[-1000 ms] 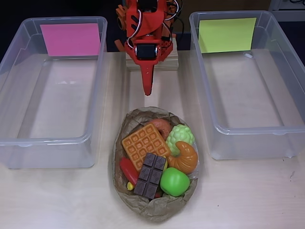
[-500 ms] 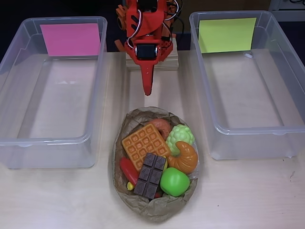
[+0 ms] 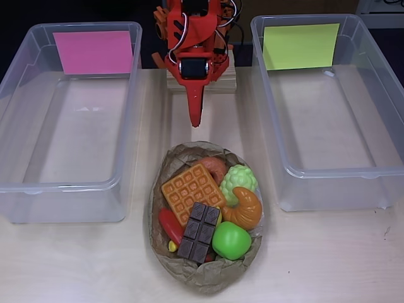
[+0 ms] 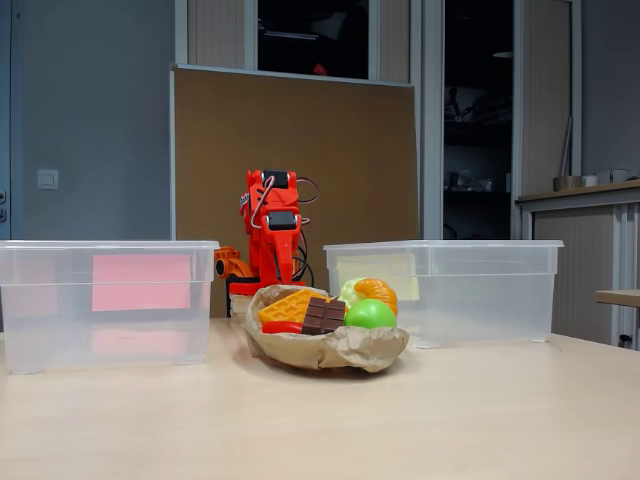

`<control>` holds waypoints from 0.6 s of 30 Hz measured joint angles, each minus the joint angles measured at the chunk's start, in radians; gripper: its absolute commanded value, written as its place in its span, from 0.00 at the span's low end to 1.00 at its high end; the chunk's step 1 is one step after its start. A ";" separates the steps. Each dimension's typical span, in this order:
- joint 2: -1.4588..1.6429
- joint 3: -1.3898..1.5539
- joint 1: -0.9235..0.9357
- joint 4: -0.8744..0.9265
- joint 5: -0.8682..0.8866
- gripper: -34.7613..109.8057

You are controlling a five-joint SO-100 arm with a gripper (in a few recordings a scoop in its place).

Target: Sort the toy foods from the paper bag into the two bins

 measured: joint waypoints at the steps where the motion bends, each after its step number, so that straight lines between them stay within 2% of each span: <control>1: 0.000 0.000 0.000 0.000 -0.009 0.28; 9: 0.009 -0.057 -0.026 0.026 -0.057 0.24; 16: -0.091 -0.293 -0.064 0.084 -0.038 0.24; 18: -0.190 -0.385 -0.061 0.086 -0.095 0.24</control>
